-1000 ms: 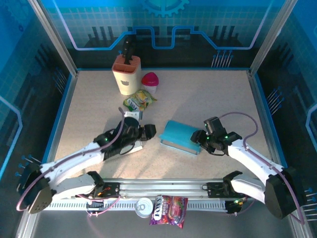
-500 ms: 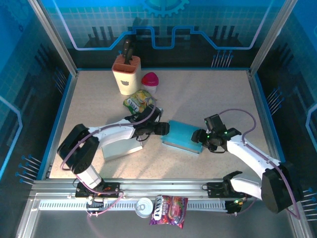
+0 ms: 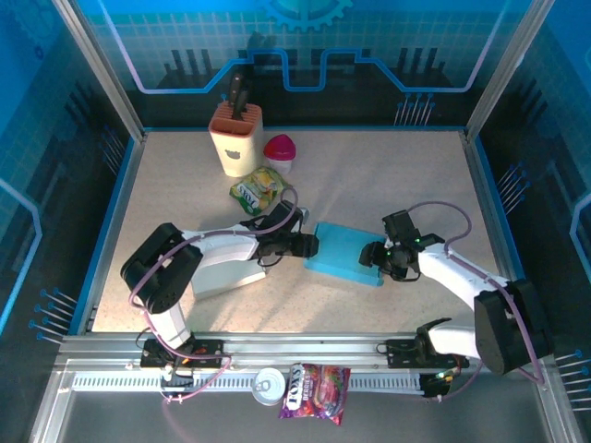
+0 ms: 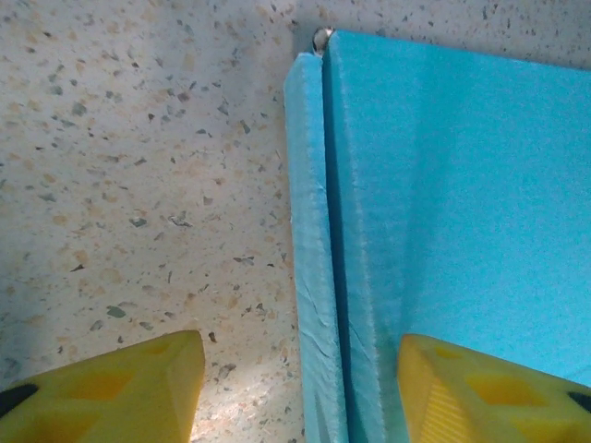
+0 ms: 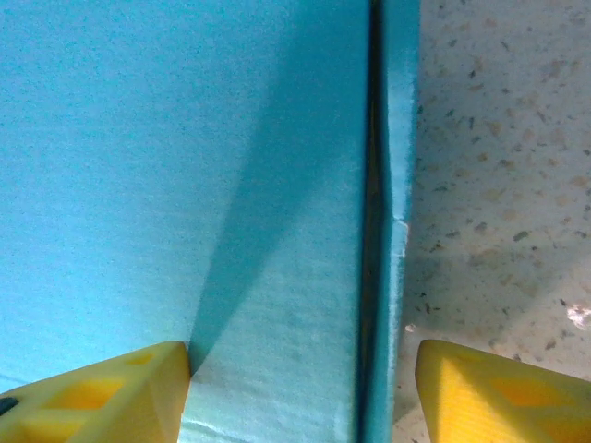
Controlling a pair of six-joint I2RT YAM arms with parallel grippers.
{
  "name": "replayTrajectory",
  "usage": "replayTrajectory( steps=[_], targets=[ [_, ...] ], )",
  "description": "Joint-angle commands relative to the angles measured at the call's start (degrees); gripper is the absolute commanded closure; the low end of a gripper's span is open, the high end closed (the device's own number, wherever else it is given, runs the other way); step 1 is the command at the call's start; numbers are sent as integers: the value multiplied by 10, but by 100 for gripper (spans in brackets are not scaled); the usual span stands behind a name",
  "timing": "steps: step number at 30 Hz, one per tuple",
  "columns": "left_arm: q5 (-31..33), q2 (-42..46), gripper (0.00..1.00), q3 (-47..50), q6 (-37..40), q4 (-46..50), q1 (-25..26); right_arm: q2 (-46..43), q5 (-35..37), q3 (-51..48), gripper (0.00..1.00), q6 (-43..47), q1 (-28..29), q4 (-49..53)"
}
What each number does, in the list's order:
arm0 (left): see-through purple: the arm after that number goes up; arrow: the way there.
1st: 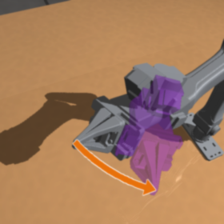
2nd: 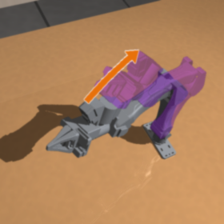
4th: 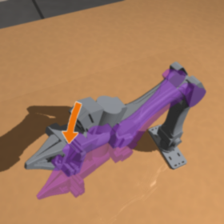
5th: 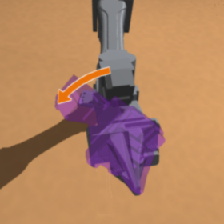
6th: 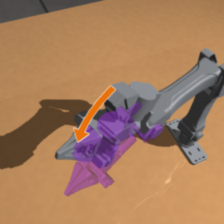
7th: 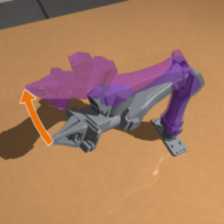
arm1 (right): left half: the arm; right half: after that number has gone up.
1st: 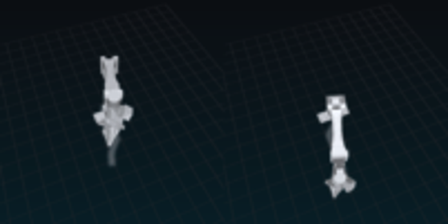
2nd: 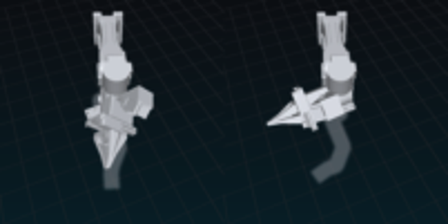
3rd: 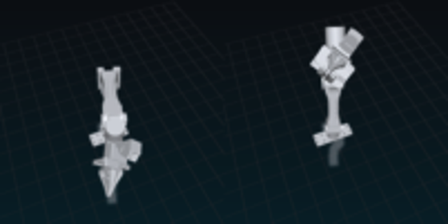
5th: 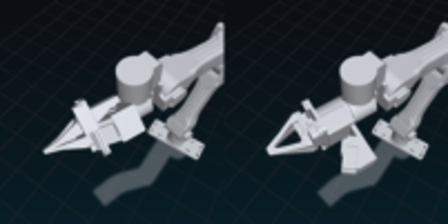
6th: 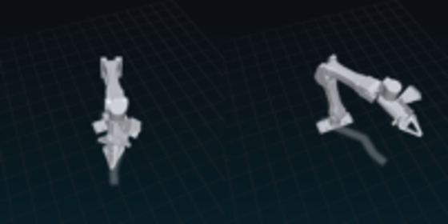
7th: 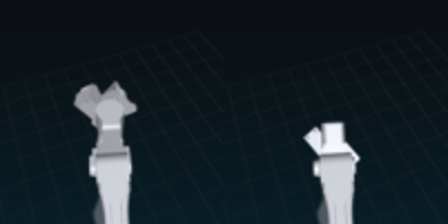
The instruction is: Fold the paper box
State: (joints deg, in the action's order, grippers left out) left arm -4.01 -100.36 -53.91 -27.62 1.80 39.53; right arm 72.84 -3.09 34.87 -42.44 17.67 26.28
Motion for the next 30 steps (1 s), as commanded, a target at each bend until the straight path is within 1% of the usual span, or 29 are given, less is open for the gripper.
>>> replayTrajectory(
  steps=[1,4,6,9,12,14,17,19,21,23,25,28,30],
  targets=[
    [-26,-14,46,17,-7,-35,-3,21,-12,-11,36,21,-12,-14],
    [-26,-12,50,26,-14,-47,-3,33,-16,-13,39,29,-20,-24],
    [-27,-13,53,27,-13,-46,-3,38,-19,-12,40,32,-23,-26],
    [-23,-14,54,31,-13,-45,-3,47,-24,-3,40,35,-24,-21],
    [-25,-12,58,37,-17,-54,-3,50,-29,-2,41,33,-24,-25],
    [-27,-8,63,41,-21,-61,-2,49,-41,-7,42,34,-24,-39],
    [-19,3,66,55,-25,-70,-4,44,-62,-7,45,41,-24,-49],
    [-19,7,72,68,-30,-81,-9,37,-73,-4,45,45,-25,-51],
    [-26,11,75,81,-34,-96,-15,30,-79,3,44,49,-27,-44],
    [-30,15,77,95,-37,-113,-21,22,-92,6,42,53,-39,-44],
    [-39,17,83,107,-38,-129,-28,16,-113,6,35,60,-57,-51],
    [-48,17,88,117,-38,-139,-38,16,-150,4,25,73,-94,-62],
    [-51,15,90,122,-38,-145,-44,19,-175,-3,20,80,-115,-80]
  ],
)
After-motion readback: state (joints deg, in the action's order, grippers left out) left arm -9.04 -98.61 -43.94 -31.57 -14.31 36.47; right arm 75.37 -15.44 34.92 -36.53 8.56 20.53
